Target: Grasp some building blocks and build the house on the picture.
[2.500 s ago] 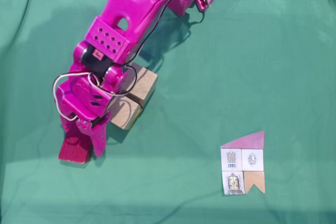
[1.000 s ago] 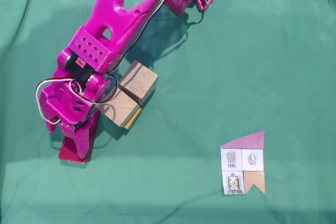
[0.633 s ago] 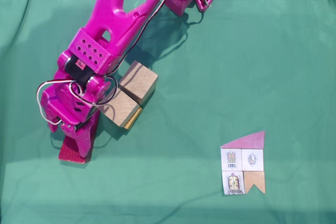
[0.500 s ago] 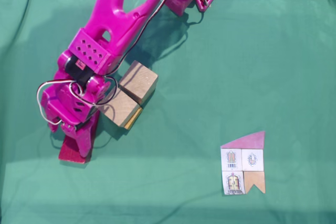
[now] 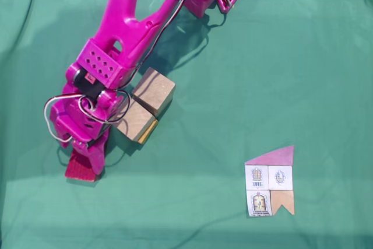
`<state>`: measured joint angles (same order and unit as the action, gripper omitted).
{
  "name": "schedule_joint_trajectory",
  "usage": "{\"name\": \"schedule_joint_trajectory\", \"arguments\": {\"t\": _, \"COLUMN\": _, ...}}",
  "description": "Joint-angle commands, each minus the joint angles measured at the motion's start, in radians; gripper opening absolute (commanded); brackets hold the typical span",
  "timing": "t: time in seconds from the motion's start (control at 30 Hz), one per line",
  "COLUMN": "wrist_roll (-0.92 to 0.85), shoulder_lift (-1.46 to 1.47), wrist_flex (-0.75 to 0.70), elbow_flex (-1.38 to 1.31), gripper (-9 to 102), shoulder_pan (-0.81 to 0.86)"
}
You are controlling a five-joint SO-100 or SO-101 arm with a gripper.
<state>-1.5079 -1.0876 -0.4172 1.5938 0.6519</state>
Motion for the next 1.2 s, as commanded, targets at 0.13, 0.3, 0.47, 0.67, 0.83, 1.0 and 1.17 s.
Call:
{"name": "schedule_joint_trajectory", "arguments": {"t": 0.13, "wrist_roll": -0.003, "shoulder_lift": 0.006, "wrist_flex": 0.006, "elbow_flex": -0.066, "gripper": 36, "shoulder_pan": -0.006}}
{"name": "schedule_joint_trajectory", "arguments": {"t": 0.3, "wrist_roll": -0.003, "shoulder_lift": 0.043, "wrist_flex": 0.006, "elbow_flex": -0.109, "gripper": 36, "shoulder_pan": -0.006}}
{"name": "schedule_joint_trajectory", "arguments": {"t": 0.47, "wrist_roll": -0.003, "shoulder_lift": 0.074, "wrist_flex": 0.006, "elbow_flex": -0.166, "gripper": 36, "shoulder_pan": -0.006}}
{"name": "schedule_joint_trajectory", "arguments": {"t": 0.67, "wrist_roll": -0.003, "shoulder_lift": 0.092, "wrist_flex": 0.006, "elbow_flex": -0.175, "gripper": 36, "shoulder_pan": -0.005}}
{"name": "schedule_joint_trajectory", "arguments": {"t": 0.83, "wrist_roll": -0.003, "shoulder_lift": 0.097, "wrist_flex": 0.006, "elbow_flex": -0.189, "gripper": 36, "shoulder_pan": -0.005}}
{"name": "schedule_joint_trajectory", "arguments": {"t": 1.0, "wrist_roll": -0.106, "shoulder_lift": 0.097, "wrist_flex": 0.005, "elbow_flex": -0.184, "gripper": 36, "shoulder_pan": -0.005}}
{"name": "schedule_joint_trajectory", "arguments": {"t": 1.17, "wrist_roll": -0.143, "shoulder_lift": 0.097, "wrist_flex": 0.005, "elbow_flex": -0.17, "gripper": 36, "shoulder_pan": -0.005}}
